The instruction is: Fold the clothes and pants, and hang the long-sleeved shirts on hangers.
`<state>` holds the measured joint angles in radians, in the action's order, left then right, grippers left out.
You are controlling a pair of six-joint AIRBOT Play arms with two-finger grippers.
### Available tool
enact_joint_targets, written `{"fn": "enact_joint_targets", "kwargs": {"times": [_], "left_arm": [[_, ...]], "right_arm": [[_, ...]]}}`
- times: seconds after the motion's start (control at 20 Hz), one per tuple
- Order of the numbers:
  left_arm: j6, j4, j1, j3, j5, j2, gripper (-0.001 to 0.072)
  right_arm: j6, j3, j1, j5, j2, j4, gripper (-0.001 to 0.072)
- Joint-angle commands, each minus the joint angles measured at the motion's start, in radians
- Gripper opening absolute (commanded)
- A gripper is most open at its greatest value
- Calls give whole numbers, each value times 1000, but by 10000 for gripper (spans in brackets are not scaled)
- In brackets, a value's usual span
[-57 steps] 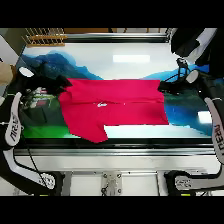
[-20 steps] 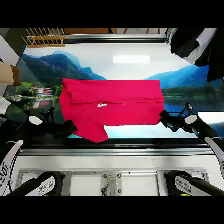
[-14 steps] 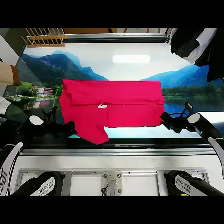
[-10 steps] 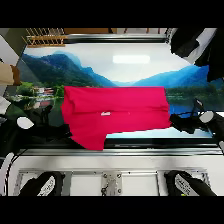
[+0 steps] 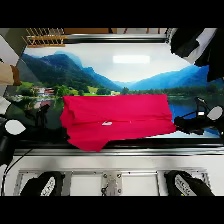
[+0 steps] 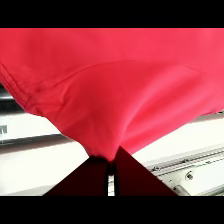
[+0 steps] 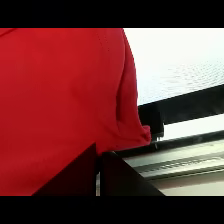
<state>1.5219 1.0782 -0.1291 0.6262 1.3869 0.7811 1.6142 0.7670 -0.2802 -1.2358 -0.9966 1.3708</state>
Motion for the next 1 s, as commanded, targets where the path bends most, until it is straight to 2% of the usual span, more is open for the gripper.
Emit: {"fn": "enact_joint_targets", "kwargs": {"times": [0.0,0.55,0.7,0.9,0.95], "left_arm": [[-10,2,6,119,-16,124,13],[-52,1,7,554,-81,624,13],[-52,-8,7,634,-79,741,13],[-49,-9,7,760,-73,876,14],[-48,-9,7,782,-75,894,88]], "right_arm": [[-2,93,44,-22,-68,6,13],[9,446,111,5,-445,6,14],[9,480,127,81,-508,-10,14],[8,480,132,242,-545,-136,25],[8,480,132,291,-548,-172,27]]}}
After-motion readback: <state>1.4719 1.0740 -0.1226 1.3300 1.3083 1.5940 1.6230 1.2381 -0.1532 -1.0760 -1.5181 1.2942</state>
